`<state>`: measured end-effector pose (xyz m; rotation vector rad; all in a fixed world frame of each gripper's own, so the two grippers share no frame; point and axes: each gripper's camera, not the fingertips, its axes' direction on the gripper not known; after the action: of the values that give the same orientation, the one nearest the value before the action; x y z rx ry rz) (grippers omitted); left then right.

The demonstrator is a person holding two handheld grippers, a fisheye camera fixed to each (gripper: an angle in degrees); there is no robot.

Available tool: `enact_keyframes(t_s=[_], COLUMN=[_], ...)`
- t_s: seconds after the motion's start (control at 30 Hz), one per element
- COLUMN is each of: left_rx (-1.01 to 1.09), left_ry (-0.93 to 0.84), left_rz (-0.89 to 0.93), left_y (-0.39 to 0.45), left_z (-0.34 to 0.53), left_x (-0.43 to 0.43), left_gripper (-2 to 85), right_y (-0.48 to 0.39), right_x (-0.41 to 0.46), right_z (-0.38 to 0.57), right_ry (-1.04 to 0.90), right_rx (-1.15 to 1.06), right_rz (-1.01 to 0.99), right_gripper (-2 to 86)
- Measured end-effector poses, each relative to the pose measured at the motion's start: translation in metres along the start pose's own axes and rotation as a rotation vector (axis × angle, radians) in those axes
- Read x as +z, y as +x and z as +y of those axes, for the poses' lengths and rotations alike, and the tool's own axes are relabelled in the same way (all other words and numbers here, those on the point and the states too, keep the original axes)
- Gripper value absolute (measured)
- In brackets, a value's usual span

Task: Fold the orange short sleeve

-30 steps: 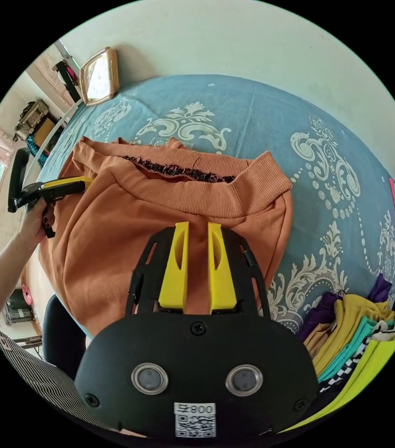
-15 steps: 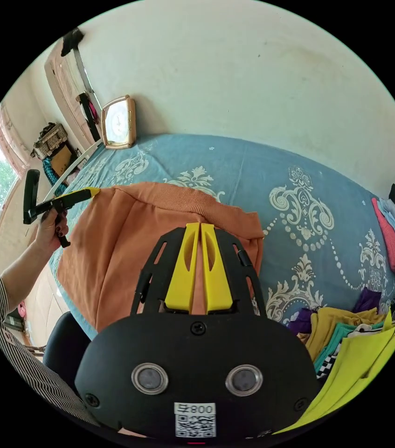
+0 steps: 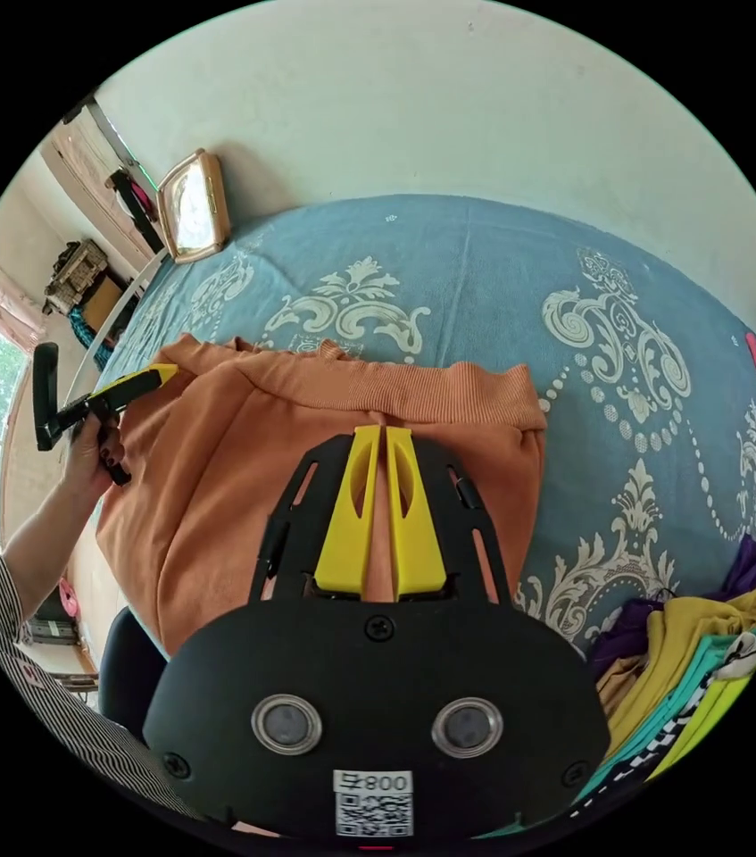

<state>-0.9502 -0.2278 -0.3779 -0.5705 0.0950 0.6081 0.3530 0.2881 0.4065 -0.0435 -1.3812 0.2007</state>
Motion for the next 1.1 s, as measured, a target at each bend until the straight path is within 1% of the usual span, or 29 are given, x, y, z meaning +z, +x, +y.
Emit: enact_keyframes(t_s=[0.07, 0.13, 0.17, 0.27, 0.3, 0.37, 0.43, 0.47, 0.5, 0.57, 0.6, 0.7, 0.8, 0.87, 0.9, 0.97, 1.0, 1.03, 1.07, 1.1], left_rx=[0.004, -0.045, -0.076, -0.074, -0.061, 0.001, 0.075, 0.12, 0.145, 0.168, 0.174, 0.148, 0.136, 0.114, 0.11, 0.066, 0.051, 0.008, -0.025, -0.029], left_ry=[-0.053, -0.091, -0.069, -0.026, -0.008, 0.083, 0.08, 0.045, 0.021, -0.131, -0.172, -0.18, -0.14, -0.048, -0.024, 0.044, 0.052, 0.021, -0.066, -0.106], left_rz=[-0.089, -0.041, -0.007, -0.013, 0.013, 0.175, 0.243, 0.24, 0.231, 0.141, 0.13, 0.158, 0.129, 0.175, 0.164, 0.003, -0.046, -0.137, -0.17, -0.167], left_y=[-0.008, -0.021, -0.026, -0.018, -0.014, 0.008, 0.028, 0.041, 0.047, 0.056, 0.055, 0.044, 0.039, 0.03, 0.027, 0.007, 0.0, -0.017, -0.036, -0.046], left_z=[0.002, 0.006, 0.01, 0.019, 0.022, 0.031, 0.034, 0.034, 0.034, 0.034, 0.035, 0.043, 0.057, 0.07, 0.074, 0.088, 0.091, 0.095, 0.098, 0.101], left_x=[0.011, 0.021, 0.018, 0.0, -0.006, -0.025, -0.025, -0.017, -0.011, 0.023, 0.031, 0.033, 0.014, -0.018, -0.026, -0.053, -0.056, -0.055, -0.046, -0.041], left_gripper=[0.3, 0.3, 0.3, 0.4, 0.4, 0.4, 0.4, 0.4, 0.4, 0.3, 0.3, 0.3, 0.2, 0.2, 0.2, 0.2, 0.2, 0.2, 0.2, 0.2], right_y=[0.002, 0.011, 0.014, 0.024, 0.023, 0.02, 0.019, 0.019, 0.022, 0.028, 0.033, 0.039, 0.035, 0.037, 0.041, 0.049, 0.056, 0.06, 0.061, 0.063], right_x=[-0.004, 0.014, 0.02, 0.016, 0.008, -0.004, -0.013, -0.013, -0.011, -0.004, 0.001, -0.002, -0.024, -0.03, -0.027, -0.012, 0.003, 0.015, 0.017, 0.016], right_z=[0.002, -0.001, -0.001, 0.002, 0.006, 0.011, 0.018, 0.019, 0.02, 0.021, 0.021, 0.024, 0.037, 0.045, 0.047, 0.047, 0.045, 0.045, 0.045, 0.046], right_ry=[0.024, -0.061, -0.084, -0.067, -0.034, 0.01, 0.051, 0.057, 0.053, 0.033, 0.012, -0.001, 0.08, 0.099, 0.088, 0.029, -0.031, -0.069, -0.062, -0.055], right_rx=[-0.004, 0.009, 0.017, 0.044, 0.031, 0.008, -0.002, -0.001, 0.009, 0.033, 0.046, 0.056, 0.027, 0.031, 0.046, 0.08, 0.097, 0.105, 0.109, 0.117], right_rz=[0.013, 0.003, 0.001, -0.053, -0.052, -0.044, -0.053, -0.048, -0.047, -0.065, -0.075, -0.119, -0.109, -0.077, -0.036, 0.026, 0.053, 0.049, 0.047, 0.027], right_gripper=[0.9, 0.9, 0.9, 0.8, 0.8, 0.9, 1.1, 1.1, 1.2, 1.2, 1.3, 1.4, 1.4, 1.0, 0.7, 0.4, 0.2, 0.1, 0.0, 0.0])
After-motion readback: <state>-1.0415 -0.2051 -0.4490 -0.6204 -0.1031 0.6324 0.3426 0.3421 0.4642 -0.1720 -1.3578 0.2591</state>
